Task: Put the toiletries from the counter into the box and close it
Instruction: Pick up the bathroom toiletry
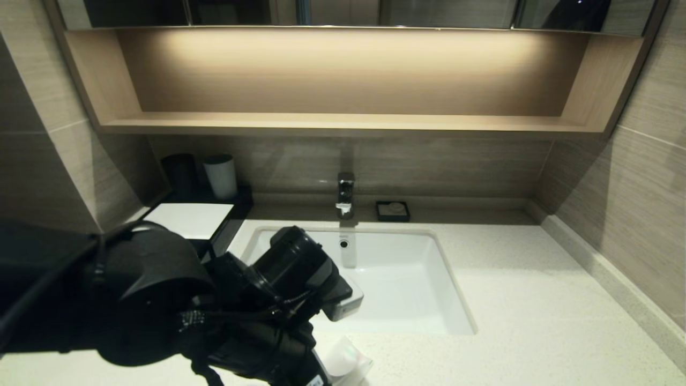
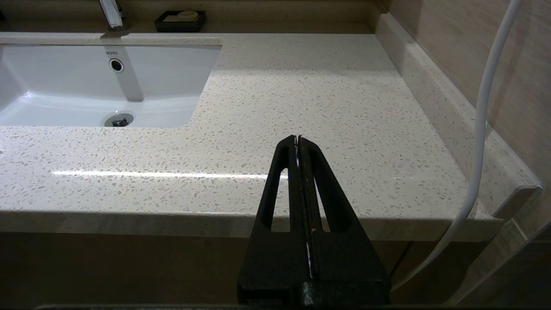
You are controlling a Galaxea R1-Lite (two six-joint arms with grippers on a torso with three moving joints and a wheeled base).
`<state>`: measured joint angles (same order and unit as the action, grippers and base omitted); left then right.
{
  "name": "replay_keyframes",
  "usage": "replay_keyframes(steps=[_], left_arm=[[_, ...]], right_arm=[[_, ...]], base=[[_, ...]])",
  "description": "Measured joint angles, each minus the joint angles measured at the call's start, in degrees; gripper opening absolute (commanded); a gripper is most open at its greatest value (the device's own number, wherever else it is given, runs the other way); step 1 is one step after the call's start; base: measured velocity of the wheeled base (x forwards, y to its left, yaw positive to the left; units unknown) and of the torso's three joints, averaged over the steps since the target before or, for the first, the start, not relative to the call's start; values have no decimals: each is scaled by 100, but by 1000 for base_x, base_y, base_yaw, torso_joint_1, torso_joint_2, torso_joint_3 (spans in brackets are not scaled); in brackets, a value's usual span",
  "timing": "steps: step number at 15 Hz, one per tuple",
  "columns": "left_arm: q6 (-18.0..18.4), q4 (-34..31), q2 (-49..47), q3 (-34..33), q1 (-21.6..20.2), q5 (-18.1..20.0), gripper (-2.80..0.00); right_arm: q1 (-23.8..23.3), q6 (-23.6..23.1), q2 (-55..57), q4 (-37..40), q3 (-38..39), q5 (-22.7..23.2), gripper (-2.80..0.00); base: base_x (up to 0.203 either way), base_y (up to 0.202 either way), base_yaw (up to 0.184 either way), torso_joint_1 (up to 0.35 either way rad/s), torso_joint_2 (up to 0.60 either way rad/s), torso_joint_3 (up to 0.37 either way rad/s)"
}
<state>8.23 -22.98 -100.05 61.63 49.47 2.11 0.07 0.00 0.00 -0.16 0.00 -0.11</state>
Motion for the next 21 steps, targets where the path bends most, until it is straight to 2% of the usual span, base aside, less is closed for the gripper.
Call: replay_keyframes(steps=[3, 8, 21], left_arm=[[44, 0, -181, 113, 45, -44, 0], [345, 114, -467, 392, 82, -184, 0], [332, 101, -1031, 884, 271, -378, 0]], right_arm=[[0, 0, 0, 1, 0, 1, -280], [0, 0, 0, 0, 0, 1, -280], [0, 0, 0, 0, 0, 1, -280]], base=[[0, 0, 0, 0, 0, 0], [0, 0, 0, 0, 0, 0], [0, 0, 0, 0, 0, 0]])
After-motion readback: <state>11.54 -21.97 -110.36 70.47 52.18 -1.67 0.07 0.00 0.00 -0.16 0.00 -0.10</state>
